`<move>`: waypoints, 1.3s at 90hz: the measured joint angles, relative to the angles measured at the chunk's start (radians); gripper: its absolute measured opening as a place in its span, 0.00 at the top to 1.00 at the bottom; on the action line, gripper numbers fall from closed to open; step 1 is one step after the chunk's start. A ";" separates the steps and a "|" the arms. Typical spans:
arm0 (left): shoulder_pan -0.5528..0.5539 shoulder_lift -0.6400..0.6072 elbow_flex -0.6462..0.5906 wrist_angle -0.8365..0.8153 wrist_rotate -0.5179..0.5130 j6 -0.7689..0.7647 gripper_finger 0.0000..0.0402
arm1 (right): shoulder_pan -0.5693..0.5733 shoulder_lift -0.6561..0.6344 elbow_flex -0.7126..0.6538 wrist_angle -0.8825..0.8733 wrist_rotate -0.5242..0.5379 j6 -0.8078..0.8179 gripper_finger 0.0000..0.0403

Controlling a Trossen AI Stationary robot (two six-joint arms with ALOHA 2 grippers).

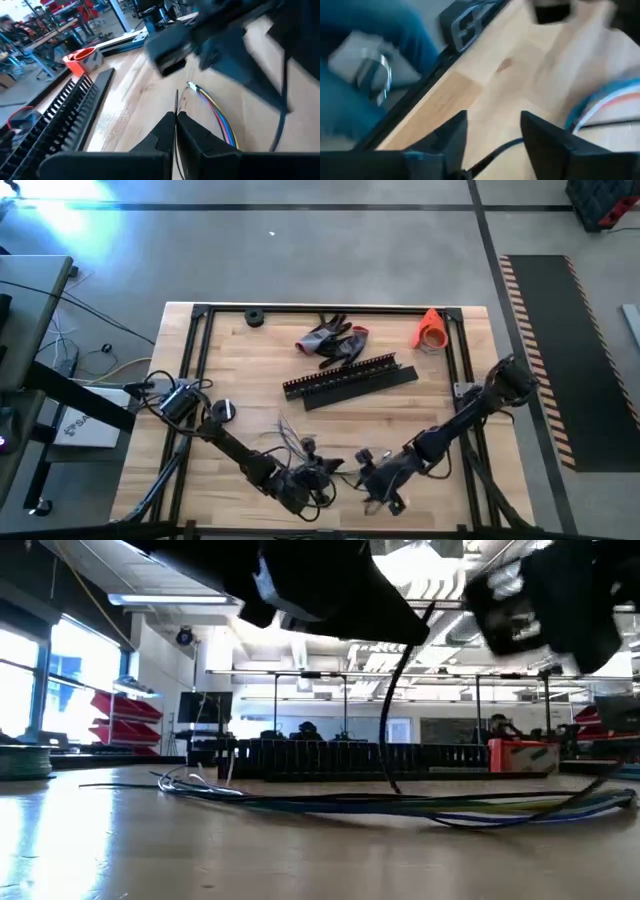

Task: Ziptie cables
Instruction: Wrap the cables using a black zip tie

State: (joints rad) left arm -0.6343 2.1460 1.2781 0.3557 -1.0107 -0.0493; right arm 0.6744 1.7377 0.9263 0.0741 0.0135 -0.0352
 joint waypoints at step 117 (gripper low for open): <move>0.027 -0.002 0.000 -0.075 0.041 -0.125 1.00 | 0.141 0.188 -0.042 0.272 0.204 -0.644 0.69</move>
State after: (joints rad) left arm -0.6069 2.1438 1.2781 0.2805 -0.9698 -0.1741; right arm 0.8154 1.9255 0.8845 0.3461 0.2170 -0.6796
